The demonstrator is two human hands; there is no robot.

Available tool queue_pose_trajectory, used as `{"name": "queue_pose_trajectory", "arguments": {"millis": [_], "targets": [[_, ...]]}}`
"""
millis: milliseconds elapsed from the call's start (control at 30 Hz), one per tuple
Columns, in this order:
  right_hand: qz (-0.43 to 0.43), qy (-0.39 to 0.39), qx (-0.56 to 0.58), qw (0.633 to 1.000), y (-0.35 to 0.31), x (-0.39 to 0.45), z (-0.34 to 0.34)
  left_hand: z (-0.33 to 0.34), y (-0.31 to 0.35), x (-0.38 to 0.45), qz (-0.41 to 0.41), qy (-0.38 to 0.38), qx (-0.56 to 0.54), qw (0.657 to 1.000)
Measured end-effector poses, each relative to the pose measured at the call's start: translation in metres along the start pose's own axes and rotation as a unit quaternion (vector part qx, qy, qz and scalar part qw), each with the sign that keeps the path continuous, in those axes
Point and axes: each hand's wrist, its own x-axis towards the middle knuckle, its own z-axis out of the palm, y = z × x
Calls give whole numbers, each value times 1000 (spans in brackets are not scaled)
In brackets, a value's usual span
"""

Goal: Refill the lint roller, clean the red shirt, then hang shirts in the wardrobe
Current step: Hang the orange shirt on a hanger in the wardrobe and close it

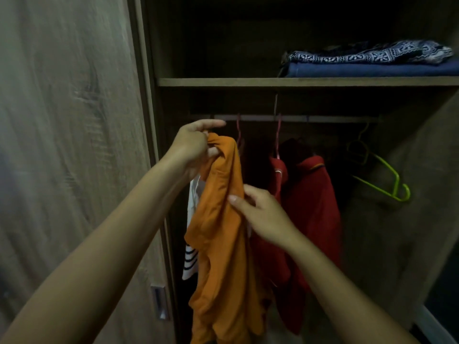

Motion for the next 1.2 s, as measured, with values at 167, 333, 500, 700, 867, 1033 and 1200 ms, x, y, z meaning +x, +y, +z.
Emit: {"name": "queue_pose_trajectory", "arguments": {"millis": [167,333,500,700,867,1033,1200], "targets": [[54,42,169,983,-7,9,-27,-18,-2,-17,81,-84,401,909],[61,19,308,949,-26,20,-51,-2,-36,-48,289,-201,521,778],[69,-17,321,945,-34,25,-53,17,-41,-33,390,-153,467,778],[155,-67,392,905,-17,4,-54,36,-29,-31,357,-35,371,857],[90,-58,33,994,-21,-17,-60,42,-25,-28,329,34,294,897],[34,28,-207,977,-6,-23,-75,23,-2,-23,341,113,283,889],[117,-17,-286,951,27,-30,-114,-19,12,-7,277,138,324,894]]}}
